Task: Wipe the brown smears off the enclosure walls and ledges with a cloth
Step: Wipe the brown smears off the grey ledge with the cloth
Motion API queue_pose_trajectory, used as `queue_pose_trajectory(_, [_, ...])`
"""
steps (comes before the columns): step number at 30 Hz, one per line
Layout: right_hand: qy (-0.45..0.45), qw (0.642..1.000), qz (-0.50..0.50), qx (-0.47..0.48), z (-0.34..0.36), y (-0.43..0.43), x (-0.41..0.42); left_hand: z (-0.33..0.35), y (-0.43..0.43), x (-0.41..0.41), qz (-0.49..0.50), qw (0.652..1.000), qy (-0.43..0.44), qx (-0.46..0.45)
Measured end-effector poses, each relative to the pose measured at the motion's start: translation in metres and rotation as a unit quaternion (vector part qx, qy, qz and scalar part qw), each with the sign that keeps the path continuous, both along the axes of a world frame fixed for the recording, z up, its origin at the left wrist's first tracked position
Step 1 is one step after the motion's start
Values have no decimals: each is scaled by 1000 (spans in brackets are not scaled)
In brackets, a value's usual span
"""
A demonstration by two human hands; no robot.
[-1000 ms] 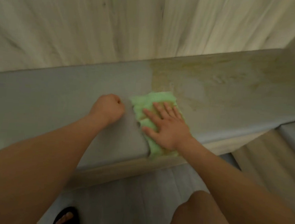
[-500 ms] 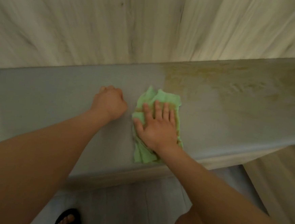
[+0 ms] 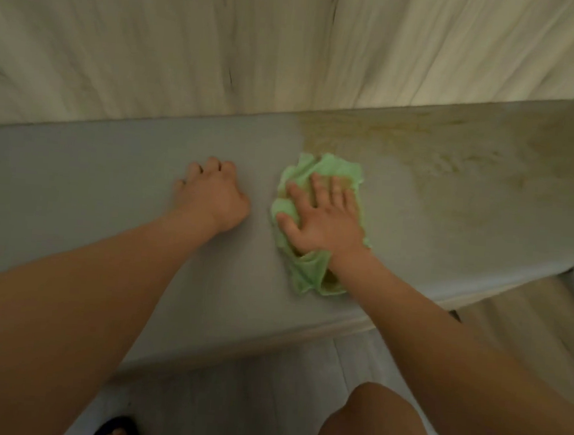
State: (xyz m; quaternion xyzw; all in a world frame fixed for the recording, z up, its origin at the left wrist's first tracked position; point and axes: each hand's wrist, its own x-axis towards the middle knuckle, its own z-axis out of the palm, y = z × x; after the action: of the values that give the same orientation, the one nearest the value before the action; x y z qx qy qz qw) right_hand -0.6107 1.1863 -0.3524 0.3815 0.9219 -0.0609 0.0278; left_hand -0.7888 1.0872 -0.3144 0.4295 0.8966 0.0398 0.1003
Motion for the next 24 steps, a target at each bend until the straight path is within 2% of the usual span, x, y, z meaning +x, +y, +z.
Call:
queue_pose_trajectory(3, [22,998,63,-8,2,2,-30,5,4,-14,4,999,-11,-32])
queue_pose_trajectory(6, [3,999,-33,-20,0,38,-25,9,18,-39,-3,989,-48,-138])
queue_pose_trajectory(8, [3,993,-116,-9,-2,67,-16,10,32,-55,-25,977,-17,-210])
queue_pose_trajectory(11, [22,987,-159,-3,-4,107,-15,19,46,-69,-72,962,-5,-262])
queue_pose_trajectory(15, [47,985,-164,6,-2,156,-30,17,50,-79,-124,957,10,-263])
queue_pose_trajectory(20, [54,988,-145,19,0,211,-59,-9,47,-83,-108,968,6,-228])
queue_pose_trajectory(24, [93,970,-220,45,0,217,-99,-30,51,-99,-80,976,-37,-197])
